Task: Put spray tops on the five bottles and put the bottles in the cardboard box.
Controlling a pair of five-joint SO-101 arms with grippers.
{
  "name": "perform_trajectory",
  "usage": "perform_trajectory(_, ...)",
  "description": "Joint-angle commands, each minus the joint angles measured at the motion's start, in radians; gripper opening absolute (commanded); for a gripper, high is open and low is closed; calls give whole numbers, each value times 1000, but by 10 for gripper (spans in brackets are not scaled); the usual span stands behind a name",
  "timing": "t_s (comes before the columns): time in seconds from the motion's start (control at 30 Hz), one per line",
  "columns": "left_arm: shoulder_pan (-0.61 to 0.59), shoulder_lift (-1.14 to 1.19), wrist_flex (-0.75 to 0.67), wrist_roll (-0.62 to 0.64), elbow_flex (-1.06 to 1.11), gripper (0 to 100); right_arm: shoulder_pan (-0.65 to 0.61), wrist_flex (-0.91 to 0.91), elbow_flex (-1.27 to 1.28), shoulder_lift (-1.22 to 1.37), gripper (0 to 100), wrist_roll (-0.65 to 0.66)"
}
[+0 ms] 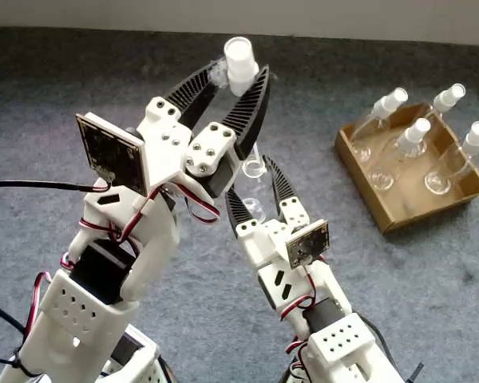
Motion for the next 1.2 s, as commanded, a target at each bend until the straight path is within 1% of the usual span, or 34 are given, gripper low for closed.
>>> perform_trajectory(0.0,-21,-22,-2,14,67,5,19,-25,97,1,159,11)
perform_trajectory(0.2,-19,-22,-11,17,114,5,19,-25,97,1,159,11)
perform_trajectory(0.5,-18,-24,-221,17,332,5,19,-25,97,1,159,11)
perform_trajectory(0.6,4,-24,-265,18,400,5,19,-25,97,1,159,11)
perform_trajectory(0.8,56,-25,-269,17,469,5,19,-25,97,1,159,11)
perform_trajectory(1.17,54,-25,-267,17,493,5,19,-24,99,1,159,11)
